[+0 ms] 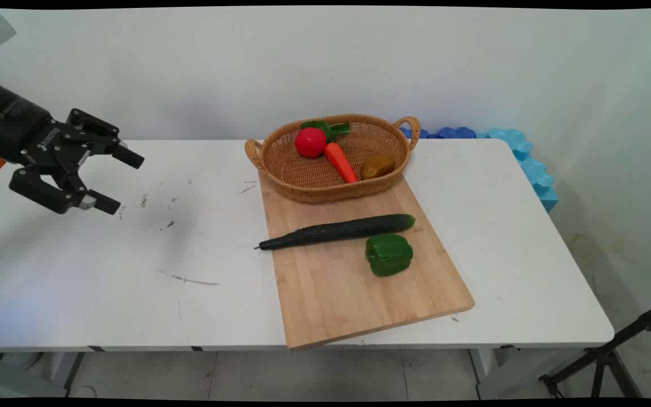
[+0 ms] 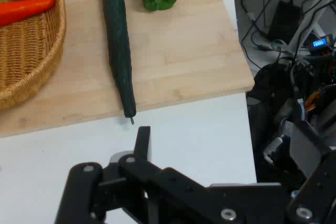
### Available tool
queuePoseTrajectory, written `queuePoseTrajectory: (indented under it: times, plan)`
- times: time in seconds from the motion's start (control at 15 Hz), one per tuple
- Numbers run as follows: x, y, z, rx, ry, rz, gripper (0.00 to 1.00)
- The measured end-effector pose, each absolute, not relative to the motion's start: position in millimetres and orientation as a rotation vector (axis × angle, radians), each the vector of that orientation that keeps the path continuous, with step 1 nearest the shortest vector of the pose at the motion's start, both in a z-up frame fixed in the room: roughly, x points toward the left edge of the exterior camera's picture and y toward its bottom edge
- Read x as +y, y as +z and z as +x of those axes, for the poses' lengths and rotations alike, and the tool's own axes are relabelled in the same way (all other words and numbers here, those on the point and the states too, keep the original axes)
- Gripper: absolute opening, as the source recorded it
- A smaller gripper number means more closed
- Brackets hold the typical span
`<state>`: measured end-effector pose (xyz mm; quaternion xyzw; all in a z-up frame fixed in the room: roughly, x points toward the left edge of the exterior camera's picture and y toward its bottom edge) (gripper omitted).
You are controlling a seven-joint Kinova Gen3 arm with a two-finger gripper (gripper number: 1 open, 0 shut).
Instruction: Pick up the potato from the vegetable basket
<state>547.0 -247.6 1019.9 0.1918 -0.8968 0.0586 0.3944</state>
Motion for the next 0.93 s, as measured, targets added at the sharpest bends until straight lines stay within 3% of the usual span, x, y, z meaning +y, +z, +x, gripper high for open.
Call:
queuePoseTrajectory:
  times: [0.47,0.93]
  plan:
    - [-265,1027,535,-2.252,0.191,0.531,1.0]
    - [-332,1042,482,-2.25,0.284,0.671,1.0]
